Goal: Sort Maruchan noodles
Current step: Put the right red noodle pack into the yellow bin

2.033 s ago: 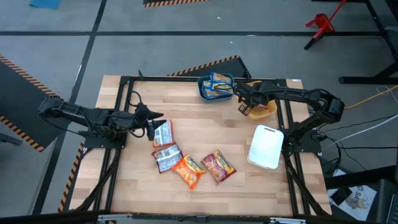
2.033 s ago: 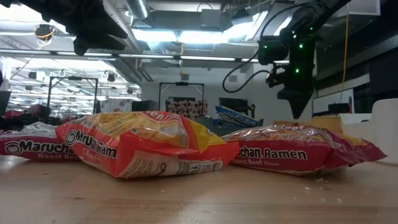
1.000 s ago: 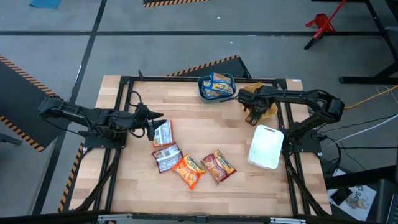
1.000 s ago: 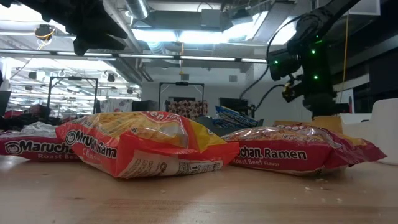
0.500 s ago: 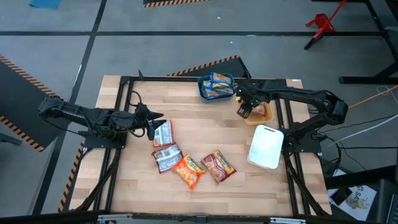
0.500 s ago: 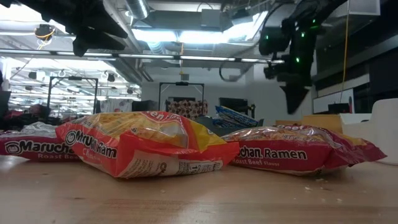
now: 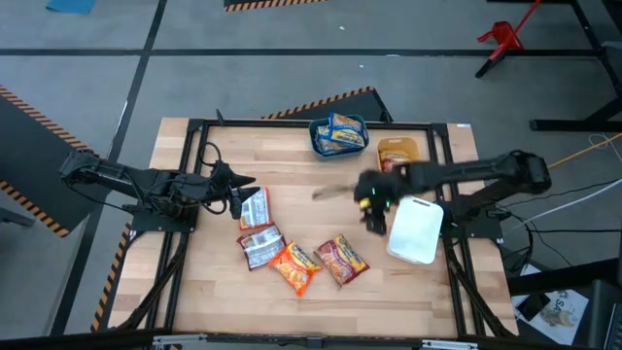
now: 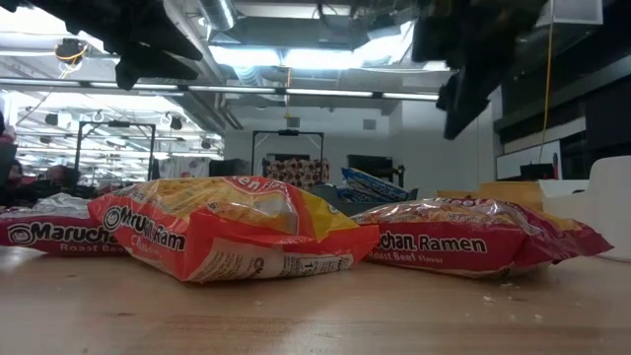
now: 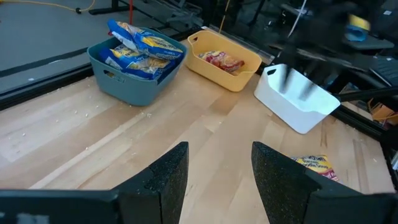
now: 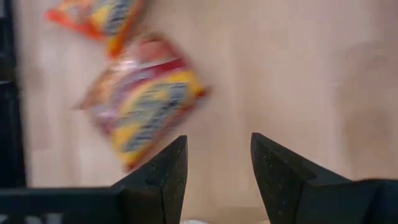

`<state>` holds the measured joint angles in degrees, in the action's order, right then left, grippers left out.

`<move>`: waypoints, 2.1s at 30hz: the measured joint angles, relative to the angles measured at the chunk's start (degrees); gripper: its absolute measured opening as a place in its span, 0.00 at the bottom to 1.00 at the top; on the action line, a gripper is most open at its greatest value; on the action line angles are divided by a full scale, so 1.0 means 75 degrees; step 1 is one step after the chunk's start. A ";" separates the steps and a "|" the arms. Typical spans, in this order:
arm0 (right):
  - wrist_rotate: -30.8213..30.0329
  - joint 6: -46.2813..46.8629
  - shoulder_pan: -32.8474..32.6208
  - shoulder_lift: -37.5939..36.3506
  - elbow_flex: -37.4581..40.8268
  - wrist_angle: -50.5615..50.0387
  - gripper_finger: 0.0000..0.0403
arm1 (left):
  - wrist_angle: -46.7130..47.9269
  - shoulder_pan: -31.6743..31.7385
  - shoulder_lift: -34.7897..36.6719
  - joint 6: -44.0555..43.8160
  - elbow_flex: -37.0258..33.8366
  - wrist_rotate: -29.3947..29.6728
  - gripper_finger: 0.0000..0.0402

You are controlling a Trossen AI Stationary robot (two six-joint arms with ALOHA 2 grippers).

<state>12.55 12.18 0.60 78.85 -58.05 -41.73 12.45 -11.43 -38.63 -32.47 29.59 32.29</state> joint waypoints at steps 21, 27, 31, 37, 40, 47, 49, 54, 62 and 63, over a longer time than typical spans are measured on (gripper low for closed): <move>-0.2504 0.1844 -0.3986 0.1822 -0.0002 0.1114 0.86 | 0.0125 -0.0001 0.0000 -0.0025 -0.0001 0.0003 0.42; -0.2471 0.2213 -0.3648 0.2898 0.0005 0.1204 0.87 | 0.0119 -0.0001 0.0000 -0.0050 -0.0001 0.0003 0.42; -0.2391 0.2227 -0.3459 0.3226 0.0004 0.1537 0.86 | 0.0133 -0.0002 0.0000 -0.0050 -0.0001 0.0003 0.42; -0.2596 0.2146 -0.3475 0.3319 -0.0002 0.1948 0.72 | 0.0169 -0.0001 0.0000 -0.0050 -0.0001 0.0003 0.42; -0.2601 0.2137 -0.3473 0.3319 -0.0002 0.1958 0.55 | 0.0169 -0.0002 0.0000 -0.0050 -0.0001 0.0003 0.42; -0.2539 0.1983 -0.3473 0.3322 -0.0002 0.2039 0.07 | 0.0169 -0.0002 0.0000 -0.0050 -0.0001 0.0003 0.42; -0.2577 0.1955 -0.3473 0.3322 -0.0002 0.2072 0.03 | 0.0167 0.0000 0.0000 -0.0050 -0.0001 0.0003 0.42; -0.2751 0.2376 -0.3476 0.3273 -0.0002 0.2128 0.01 | 0.0169 -0.0002 0.0000 -0.0055 -0.0001 0.0003 0.42; -0.3597 0.2974 -0.3384 0.2338 -0.0002 0.1571 0.00 | 0.0169 -0.0002 0.0000 -0.0029 0.0002 0.0003 0.42; -0.3722 0.3050 -0.3328 0.2207 -0.0002 0.1405 0.00 | 0.0171 0.0000 0.0000 -0.0029 -0.0001 0.0003 0.42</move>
<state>-15.37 35.05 -24.36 95.41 -58.06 -31.20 13.73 -11.42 -38.63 -32.69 29.58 32.32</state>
